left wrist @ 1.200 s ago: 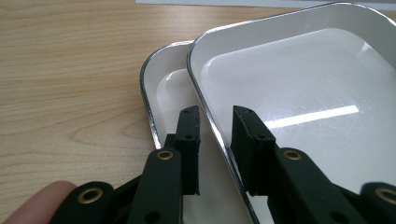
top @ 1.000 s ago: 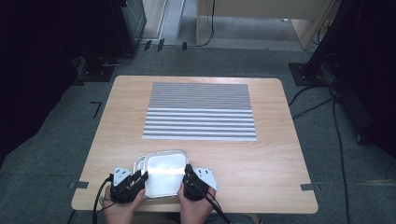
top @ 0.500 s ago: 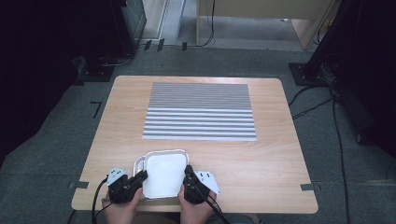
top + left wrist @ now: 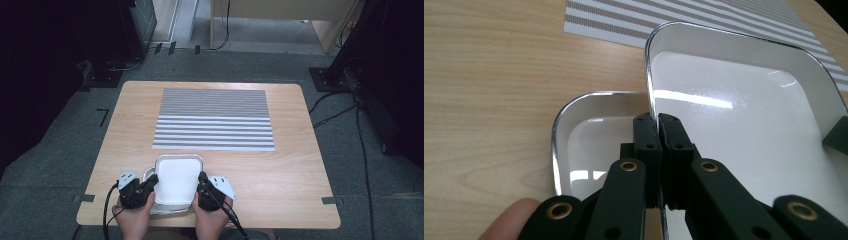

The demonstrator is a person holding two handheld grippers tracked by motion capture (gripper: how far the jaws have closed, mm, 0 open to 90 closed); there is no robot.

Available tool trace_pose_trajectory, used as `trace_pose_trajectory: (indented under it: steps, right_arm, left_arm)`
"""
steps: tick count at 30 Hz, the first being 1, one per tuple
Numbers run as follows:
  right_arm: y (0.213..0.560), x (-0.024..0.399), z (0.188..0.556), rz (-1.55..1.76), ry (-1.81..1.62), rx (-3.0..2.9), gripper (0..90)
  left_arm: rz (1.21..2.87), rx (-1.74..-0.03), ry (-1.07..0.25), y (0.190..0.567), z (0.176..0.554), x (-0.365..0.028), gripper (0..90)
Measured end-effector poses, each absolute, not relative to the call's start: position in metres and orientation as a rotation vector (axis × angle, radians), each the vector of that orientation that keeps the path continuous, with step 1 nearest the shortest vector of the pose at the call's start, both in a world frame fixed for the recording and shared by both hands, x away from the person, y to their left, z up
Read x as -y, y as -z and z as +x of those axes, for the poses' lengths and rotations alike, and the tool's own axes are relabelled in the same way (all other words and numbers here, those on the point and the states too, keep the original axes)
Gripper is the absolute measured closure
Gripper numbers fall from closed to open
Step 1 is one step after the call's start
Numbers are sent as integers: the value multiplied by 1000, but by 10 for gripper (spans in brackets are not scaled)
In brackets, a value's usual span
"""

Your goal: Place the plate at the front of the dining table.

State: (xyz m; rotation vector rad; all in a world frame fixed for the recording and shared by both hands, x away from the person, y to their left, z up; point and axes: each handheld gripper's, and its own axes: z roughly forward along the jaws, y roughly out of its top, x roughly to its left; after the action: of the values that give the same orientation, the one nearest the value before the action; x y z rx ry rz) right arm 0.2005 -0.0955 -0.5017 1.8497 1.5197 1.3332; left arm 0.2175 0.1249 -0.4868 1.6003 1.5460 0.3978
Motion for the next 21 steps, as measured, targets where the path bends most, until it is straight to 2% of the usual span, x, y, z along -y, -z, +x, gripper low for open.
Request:
trace_pose_trajectory:
  steps: [9, 21]
  right_arm:
    - [489, 124, 215, 1844, -1359, -1520, 896]
    - [466, 139, 237, 1818, -1360, -1532, 896]
  left_arm:
    - [1633, -1498, -435, 467, 233, -99, 888]
    - [1615, -1472, -444, 449, 255, -87, 891]
